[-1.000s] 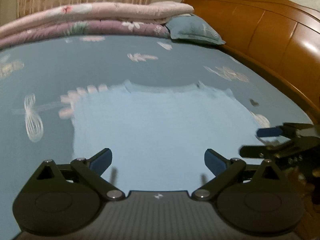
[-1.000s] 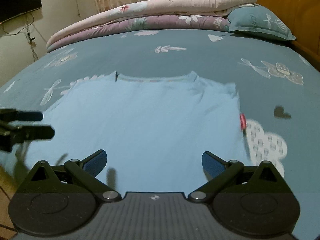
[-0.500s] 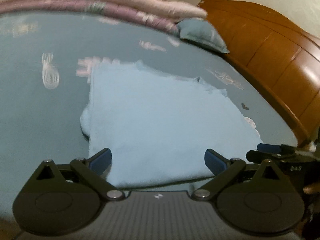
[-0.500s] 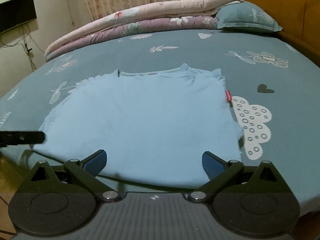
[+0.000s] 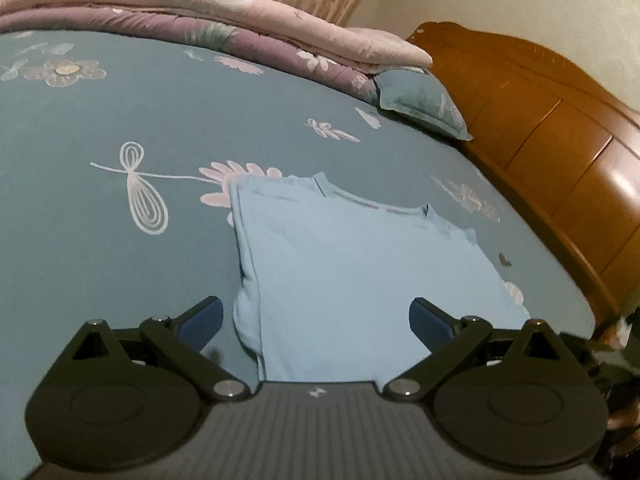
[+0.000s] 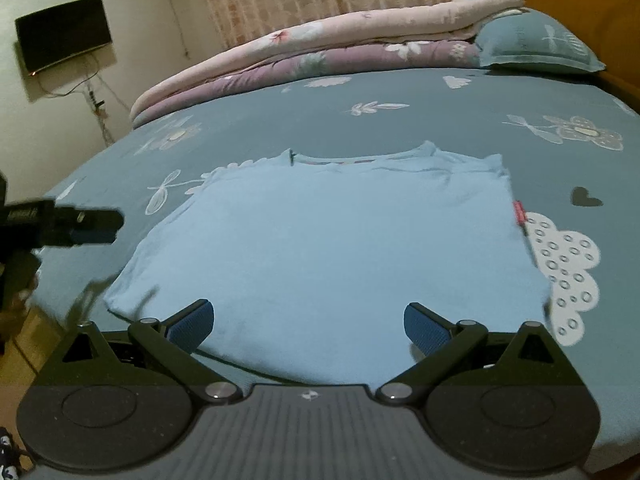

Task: Fold clothes
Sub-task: 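Roll both grippers and move them toward the shirt's side edge, then lower both open grippers onto the shirt's side edge, then close both grippers on the side edge of the shirt, then lift the side edge with both grippers and fold it over the shirt's middle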

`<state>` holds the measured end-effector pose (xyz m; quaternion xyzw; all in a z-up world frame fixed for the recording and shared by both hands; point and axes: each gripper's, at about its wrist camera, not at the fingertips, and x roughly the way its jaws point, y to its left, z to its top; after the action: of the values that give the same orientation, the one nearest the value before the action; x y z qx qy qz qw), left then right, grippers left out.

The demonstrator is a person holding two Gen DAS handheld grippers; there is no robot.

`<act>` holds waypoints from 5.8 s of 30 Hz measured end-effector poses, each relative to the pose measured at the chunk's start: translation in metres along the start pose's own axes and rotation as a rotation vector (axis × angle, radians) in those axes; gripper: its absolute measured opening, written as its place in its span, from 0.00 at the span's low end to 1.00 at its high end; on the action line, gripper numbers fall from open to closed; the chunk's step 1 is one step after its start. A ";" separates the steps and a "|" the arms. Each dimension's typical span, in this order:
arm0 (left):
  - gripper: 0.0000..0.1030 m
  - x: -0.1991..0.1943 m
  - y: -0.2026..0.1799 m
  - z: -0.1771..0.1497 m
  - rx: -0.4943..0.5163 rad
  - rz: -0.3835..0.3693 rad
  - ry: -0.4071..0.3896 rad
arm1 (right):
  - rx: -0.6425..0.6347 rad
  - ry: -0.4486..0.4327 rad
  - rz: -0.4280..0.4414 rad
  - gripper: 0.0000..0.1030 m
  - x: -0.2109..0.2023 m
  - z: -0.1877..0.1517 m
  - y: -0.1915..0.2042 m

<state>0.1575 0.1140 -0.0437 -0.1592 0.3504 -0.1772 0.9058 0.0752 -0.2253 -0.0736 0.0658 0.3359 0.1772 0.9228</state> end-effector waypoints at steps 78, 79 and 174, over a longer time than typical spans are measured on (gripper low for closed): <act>0.97 -0.032 0.034 0.018 0.108 0.012 0.091 | -1.169 -0.061 -0.351 1.00 0.111 -0.026 0.224; 0.96 -0.027 0.040 0.028 0.062 -0.014 0.101 | -1.165 -0.047 -0.353 1.00 0.114 -0.021 0.225; 0.04 0.212 -0.196 0.120 0.242 -0.043 0.378 | -0.096 -0.147 -0.179 0.09 -0.034 0.020 0.034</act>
<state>0.3457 -0.1316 -0.0007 -0.0208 0.4868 -0.2639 0.8324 0.0547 -0.2061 -0.0300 0.0039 0.2629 0.1050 0.9591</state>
